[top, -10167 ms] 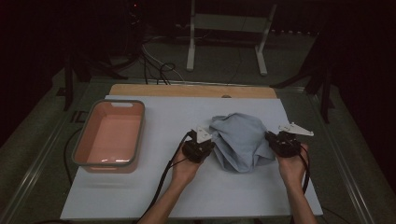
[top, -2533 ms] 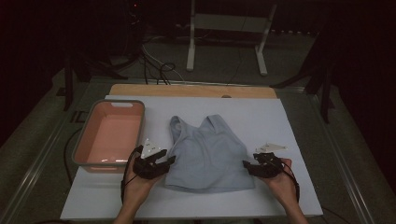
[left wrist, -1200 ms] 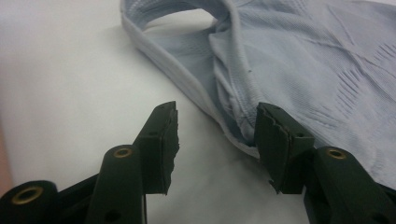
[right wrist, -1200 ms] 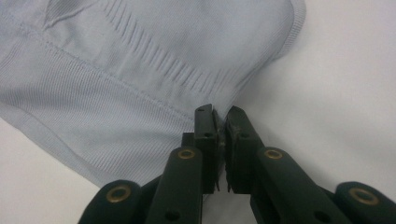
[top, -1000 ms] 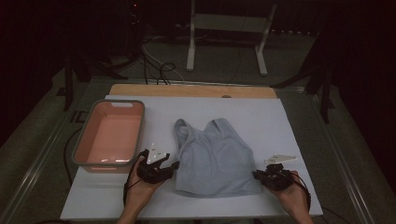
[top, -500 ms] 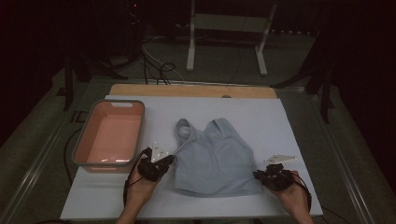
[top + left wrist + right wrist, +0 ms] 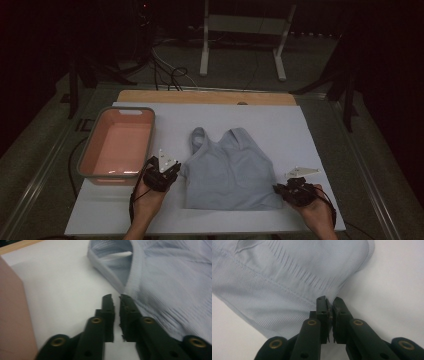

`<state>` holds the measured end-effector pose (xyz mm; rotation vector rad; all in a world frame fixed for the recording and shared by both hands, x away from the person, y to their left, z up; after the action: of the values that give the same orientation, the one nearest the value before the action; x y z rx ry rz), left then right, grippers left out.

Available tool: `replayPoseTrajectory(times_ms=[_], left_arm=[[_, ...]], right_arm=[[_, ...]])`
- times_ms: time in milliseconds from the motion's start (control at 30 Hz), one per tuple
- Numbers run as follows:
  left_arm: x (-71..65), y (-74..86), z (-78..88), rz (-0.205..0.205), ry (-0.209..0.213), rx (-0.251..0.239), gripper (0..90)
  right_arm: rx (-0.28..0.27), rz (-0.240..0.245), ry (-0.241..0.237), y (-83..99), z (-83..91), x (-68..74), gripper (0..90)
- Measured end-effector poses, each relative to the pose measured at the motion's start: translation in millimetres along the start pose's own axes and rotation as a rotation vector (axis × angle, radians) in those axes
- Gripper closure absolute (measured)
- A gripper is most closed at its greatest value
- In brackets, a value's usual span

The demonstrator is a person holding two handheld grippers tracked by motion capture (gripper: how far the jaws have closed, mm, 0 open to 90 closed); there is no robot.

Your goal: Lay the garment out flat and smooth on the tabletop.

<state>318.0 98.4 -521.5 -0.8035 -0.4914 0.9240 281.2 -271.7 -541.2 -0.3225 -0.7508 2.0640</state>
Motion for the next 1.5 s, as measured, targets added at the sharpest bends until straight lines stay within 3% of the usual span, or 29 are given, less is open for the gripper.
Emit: replayPoseTrajectory(times_ms=[33,67,167,333,533,700,833,900,1033,1100,1200,1300,1500], left_arm=[[-0.4,-2.4,3.9,0.026,0.044,-0.029,76.9],[-2.1,-3.6,5.4,0.025,0.056,-0.041,68.6],[-11.9,-5.9,6.7,0.023,0.103,-0.047,58.1],[-30.5,-5.9,5.9,0.018,0.168,-0.031,53.3],[-43.7,3.2,3.3,0.01,0.191,0.009,43.6],[-50.3,11.6,1.0,0.036,0.224,0.038,29.6],[-52.3,14.9,-2.0,0.059,0.246,0.058,23.8],[-53.6,16.7,-4.1,0.066,0.261,0.068,25.7],[-55.6,20.4,-7.9,0.061,0.306,0.095,40.9],[-57.1,22.1,-8.8,0.059,0.331,0.113,56.1],[-60.2,23.9,-6.5,0.024,0.333,0.135,77.1],[-61.6,22.6,0.4,0.013,0.345,0.131,82.0],[-62.3,26.2,15.6,0.026,0.378,0.12,82.4]], right_arm=[[0.001,-0.001,-0.006,1.5,0.4,0.2,84.8],[-0.004,-0.013,-0.009,3.3,0.7,0.5,81.3],[-0.021,-0.025,0.014,2.2,0.4,-4.3,66.1],[-0.068,-0.062,0.028,-6.0,-0.3,-11.8,49.8],[-0.067,-0.077,0.022,-12.9,-9.9,-15.0,48.1],[-0.057,-0.066,0.021,-16.1,-17.0,-15.0,46.4],[-0.05,-0.063,0.024,-17.0,-21.8,-13.7,46.6],[-0.045,-0.059,0.024,-16.7,-23.2,-12.7,49.3],[-0.034,-0.052,-0.007,-15.9,-24.5,-9.9,64.6],[-0.017,-0.053,-0.018,-15.1,-25.9,-7.4,73.7],[-0.005,-0.052,-0.032,-14.8,-25.4,-4.5,84.5],[-0.004,-0.049,-0.041,-14.7,-22.1,-2.6,85.3],[0.004,-0.02,-0.068,-8.8,-12.0,7.6,85.1]])
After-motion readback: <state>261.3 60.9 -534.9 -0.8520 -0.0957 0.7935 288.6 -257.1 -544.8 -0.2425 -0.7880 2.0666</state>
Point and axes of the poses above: each handheld gripper's, and its own axes: z roughly backward along the jaws, y roughly out of its underside, x roughly to its left, the point moved 6 cm from there along -z, roughly forward along the jaws, and after that the axes turned 1 degree about -x, right-handed, at the moved point
